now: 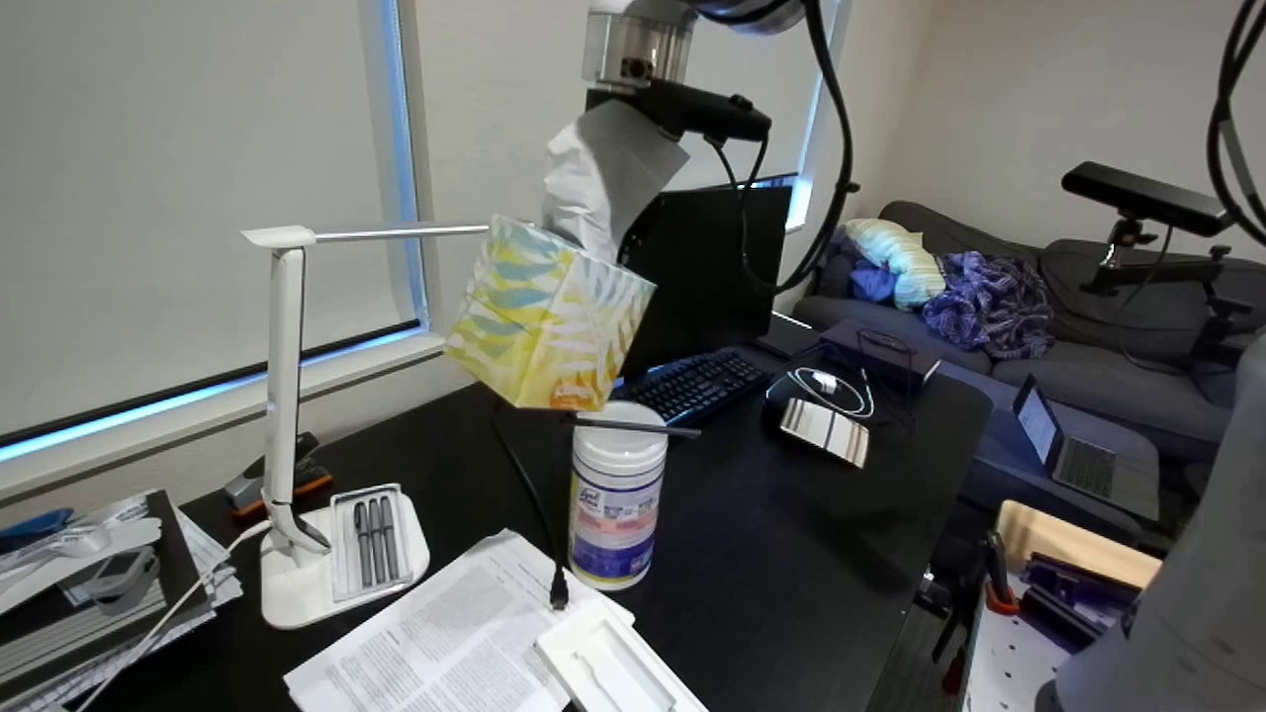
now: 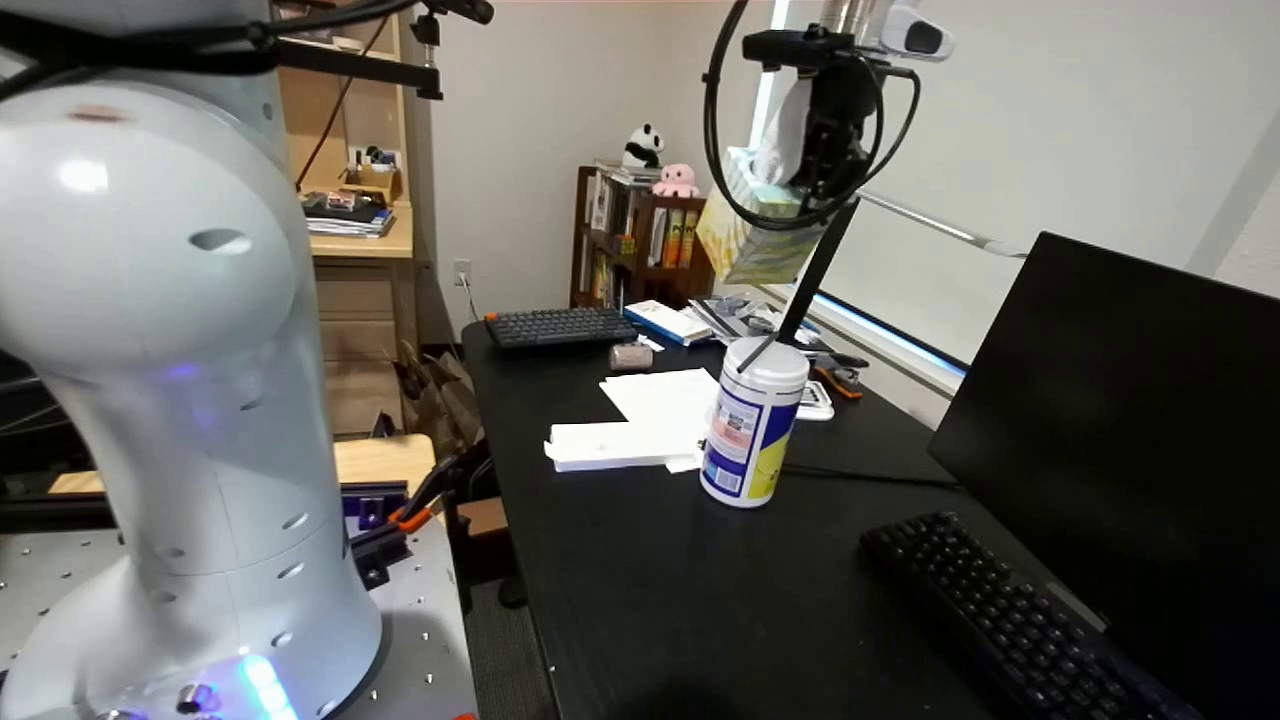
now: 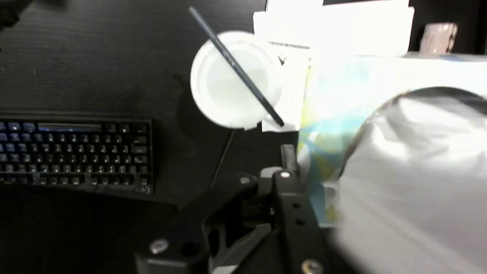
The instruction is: Move the tissue box to the left
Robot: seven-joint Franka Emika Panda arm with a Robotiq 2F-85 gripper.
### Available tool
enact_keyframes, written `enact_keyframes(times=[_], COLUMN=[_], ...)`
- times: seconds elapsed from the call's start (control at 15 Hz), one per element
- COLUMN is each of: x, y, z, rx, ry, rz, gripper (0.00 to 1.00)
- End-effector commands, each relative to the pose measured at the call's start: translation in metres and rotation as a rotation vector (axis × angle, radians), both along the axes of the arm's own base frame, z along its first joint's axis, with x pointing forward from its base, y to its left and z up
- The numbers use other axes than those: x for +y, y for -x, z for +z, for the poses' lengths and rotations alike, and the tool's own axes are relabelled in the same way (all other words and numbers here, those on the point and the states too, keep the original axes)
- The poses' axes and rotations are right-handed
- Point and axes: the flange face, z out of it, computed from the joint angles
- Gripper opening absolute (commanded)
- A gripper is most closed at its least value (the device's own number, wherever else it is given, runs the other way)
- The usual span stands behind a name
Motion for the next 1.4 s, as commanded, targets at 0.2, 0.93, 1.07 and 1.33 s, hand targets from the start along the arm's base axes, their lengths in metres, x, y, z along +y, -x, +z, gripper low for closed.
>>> enact_keyframes(times=[0.2,0.93,1.07,1.33], x=[0.027,0.075,0.104,0.150], y=[0.050,0.041,0.040,0.033], z=[-0.025,-0.083,-0.107,-0.149], rx=[0.120,0.078,0.056,0.027], ry=[0.053,0.182,0.220,0.281], rz=[0.115,0.157,0.181,0.208], gripper=[0.05,0.05,0.05,0.05])
